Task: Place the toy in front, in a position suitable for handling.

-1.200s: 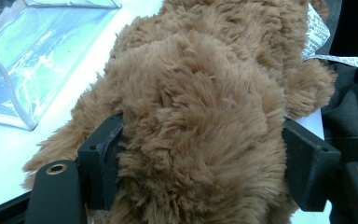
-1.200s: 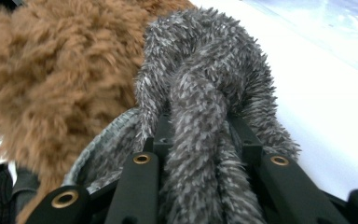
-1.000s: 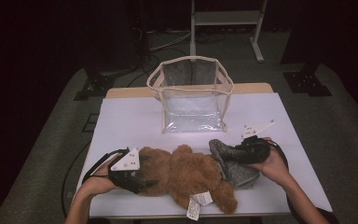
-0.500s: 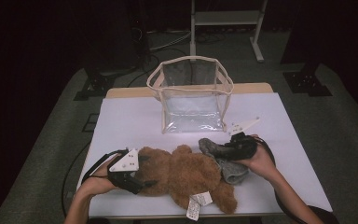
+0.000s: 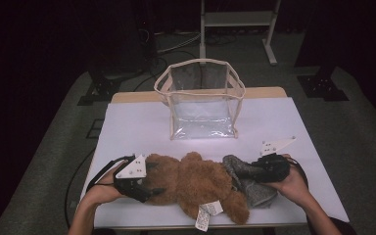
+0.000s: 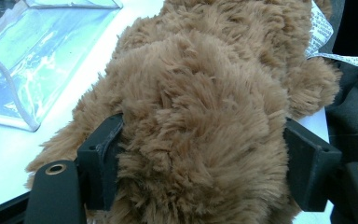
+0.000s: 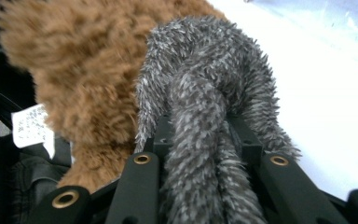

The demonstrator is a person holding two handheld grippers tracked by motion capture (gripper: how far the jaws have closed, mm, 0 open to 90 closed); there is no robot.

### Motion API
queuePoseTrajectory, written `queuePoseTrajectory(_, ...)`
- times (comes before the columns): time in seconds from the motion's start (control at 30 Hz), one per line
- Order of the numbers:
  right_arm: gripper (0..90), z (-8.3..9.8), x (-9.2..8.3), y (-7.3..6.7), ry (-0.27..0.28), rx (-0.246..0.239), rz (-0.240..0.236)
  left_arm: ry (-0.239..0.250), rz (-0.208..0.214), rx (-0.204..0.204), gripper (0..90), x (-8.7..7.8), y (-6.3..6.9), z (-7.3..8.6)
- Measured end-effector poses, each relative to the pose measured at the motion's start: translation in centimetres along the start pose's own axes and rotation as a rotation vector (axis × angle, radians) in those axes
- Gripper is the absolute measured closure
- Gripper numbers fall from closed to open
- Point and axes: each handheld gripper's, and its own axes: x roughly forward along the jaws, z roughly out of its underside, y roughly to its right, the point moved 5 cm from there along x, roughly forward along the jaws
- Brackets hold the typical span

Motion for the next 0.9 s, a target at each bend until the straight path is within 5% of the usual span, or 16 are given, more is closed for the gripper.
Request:
queuePoseTrajectory(0.23, 68.9, -0.2, -0.9, 0.7, 0.018, 0.026, 0.010, 0.003, -0.005, -0.015, 22.5, -0.4, -0.3, 0.2)
queuePoseTrajectory(0.43, 68.9, -5.5, -1.0, -2.1, 0.086, -0.081, -0.067, 0.001, -0.011, -0.012, 22.8, 0.2, -0.2, -0.1)
queuePoseTrajectory(0.6, 68.6, -8.9, 1.9, -5.0, 0.051, -0.171, -0.136, 0.009, -0.010, -0.009, 22.7, 0.4, -0.2, -0.2)
queuePoseTrajectory(0.73, 68.4, -8.5, 4.3, -5.6, -0.024, -0.190, -0.143, 0.012, -0.009, -0.005, 22.1, 0.3, -0.2, 0.0)
queuePoseTrajectory(0.9, 68.6, -7.1, 4.4, -4.8, -0.027, -0.154, -0.152, 0.005, -0.016, -0.004, 14.2, -0.4, -0.4, -0.1)
